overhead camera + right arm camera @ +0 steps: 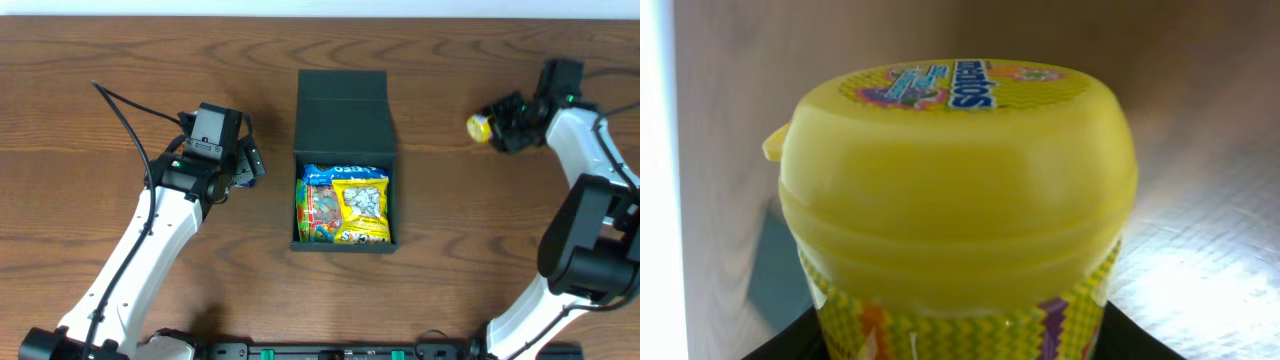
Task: Pack container
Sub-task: 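Move right gripper to the yellow Mentos bottle and grasp it, then lower the Mentos bottle into the box's front left corner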
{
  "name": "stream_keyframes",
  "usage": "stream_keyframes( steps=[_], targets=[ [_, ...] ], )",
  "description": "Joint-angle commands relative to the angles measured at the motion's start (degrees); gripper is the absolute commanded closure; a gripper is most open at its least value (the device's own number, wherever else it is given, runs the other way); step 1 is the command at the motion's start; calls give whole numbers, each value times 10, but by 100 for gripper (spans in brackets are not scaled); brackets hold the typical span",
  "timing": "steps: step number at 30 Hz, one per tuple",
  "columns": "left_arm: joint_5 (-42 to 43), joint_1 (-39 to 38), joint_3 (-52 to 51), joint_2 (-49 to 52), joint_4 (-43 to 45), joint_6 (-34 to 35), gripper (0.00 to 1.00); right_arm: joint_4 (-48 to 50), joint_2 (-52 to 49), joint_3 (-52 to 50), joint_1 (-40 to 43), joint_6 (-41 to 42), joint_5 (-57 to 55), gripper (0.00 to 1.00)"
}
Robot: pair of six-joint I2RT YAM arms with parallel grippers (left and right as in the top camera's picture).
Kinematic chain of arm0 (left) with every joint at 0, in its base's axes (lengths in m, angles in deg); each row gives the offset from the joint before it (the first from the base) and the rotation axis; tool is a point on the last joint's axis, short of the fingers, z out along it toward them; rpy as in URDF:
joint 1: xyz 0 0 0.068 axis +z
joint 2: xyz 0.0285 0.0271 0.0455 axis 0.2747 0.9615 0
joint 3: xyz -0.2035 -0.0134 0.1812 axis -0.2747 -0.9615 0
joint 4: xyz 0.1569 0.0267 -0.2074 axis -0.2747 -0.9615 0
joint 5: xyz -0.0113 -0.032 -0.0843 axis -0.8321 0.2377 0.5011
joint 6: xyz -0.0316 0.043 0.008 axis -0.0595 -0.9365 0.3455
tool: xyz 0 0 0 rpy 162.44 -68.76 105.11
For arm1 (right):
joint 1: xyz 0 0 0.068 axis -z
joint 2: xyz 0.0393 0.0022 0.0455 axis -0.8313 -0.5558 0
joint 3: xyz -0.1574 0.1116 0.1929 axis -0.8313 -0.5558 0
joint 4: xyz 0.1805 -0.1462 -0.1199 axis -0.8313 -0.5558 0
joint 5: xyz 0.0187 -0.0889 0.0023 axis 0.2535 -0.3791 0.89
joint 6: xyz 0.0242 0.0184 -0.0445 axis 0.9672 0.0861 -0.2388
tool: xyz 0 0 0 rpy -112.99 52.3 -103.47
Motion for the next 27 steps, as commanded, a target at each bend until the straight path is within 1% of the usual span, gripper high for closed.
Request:
stream_keyframes(
  steps=[1, 2, 4, 7, 12, 14, 17, 19, 21, 23, 26, 27],
  targets=[
    [0, 2, 0, -2, 2, -7, 5, -55, 35, 77, -42, -139, 42, 83],
    [0, 2, 0, -2, 3, -7, 5, -87, 41, 101, -59, -165, 43, 81],
    [0, 2, 0, -2, 2, -7, 5, -145, 55, 139, -97, -212, 47, 81],
    [0, 2, 0, -2, 2, -7, 5, -212, 80, 163, -166, -269, 46, 81],
    [0, 2, 0, -2, 2, -7, 5, -316, 97, 156, -309, -320, 45, 82],
    [0, 3, 0, -2, 2, -7, 5, -336, 97, 136, -352, -323, 40, 85],
    [0, 3, 0, -2, 2, -7, 5, -339, 97, 87, -399, -316, 40, 92],
    [0, 4, 0, -2, 2, -7, 5, -328, 97, 36, -424, -286, 40, 93],
    [1, 8, 0, -2, 2, -7, 5, -290, 97, -26, -447, -251, 40, 95],
    [4, 13, 0, -2, 1, -7, 5, -262, 97, -58, -459, -226, 40, 95],
    [18, 19, 0, -2, 2, -7, 5, -234, 97, -85, -471, -207, 31, 92],
    [18, 19, 0, -2, 2, -7, 5, -235, 97, -88, -473, -195, 10, 89]
  ],
)
